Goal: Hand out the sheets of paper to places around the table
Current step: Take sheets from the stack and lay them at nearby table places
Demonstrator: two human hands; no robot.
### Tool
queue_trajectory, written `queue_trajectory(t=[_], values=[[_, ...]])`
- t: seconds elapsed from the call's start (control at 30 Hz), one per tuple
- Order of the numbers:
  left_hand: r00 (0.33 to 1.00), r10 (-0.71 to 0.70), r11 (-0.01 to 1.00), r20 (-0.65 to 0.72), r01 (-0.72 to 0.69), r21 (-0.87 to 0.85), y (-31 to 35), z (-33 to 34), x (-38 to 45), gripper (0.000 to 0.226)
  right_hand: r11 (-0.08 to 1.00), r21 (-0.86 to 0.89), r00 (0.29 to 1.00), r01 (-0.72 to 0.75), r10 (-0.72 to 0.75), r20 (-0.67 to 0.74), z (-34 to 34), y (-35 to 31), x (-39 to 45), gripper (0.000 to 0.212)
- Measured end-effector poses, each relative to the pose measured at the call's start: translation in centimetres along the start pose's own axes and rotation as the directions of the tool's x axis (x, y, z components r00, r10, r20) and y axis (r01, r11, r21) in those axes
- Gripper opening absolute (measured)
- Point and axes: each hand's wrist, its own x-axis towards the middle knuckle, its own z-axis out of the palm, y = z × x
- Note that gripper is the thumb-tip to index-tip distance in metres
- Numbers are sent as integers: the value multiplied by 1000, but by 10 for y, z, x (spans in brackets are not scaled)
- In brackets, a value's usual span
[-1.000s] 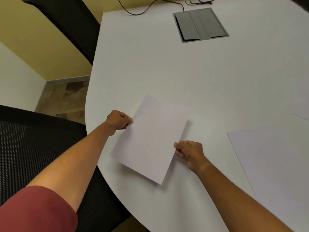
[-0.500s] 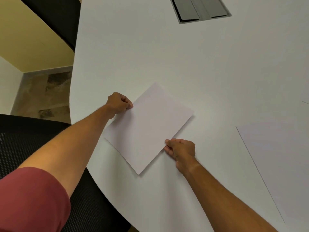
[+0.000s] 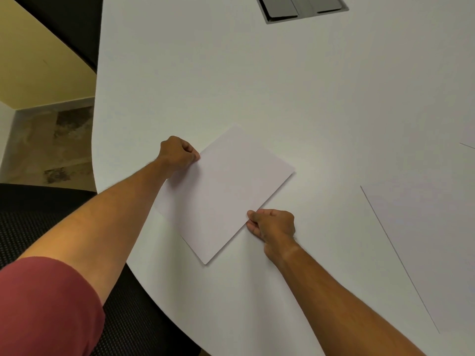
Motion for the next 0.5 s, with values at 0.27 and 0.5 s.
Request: queue_trajectory(t=[0.27, 0.5], values=[[1000, 27, 1000, -12, -27, -3, -3, 2, 0, 5, 1000, -31, 999, -1, 0, -34, 2, -1, -3, 10], [999, 26, 1000, -37, -25, 10, -4, 1, 0, 5, 997, -77, 998, 18, -23, -62, 2, -1, -6, 12]])
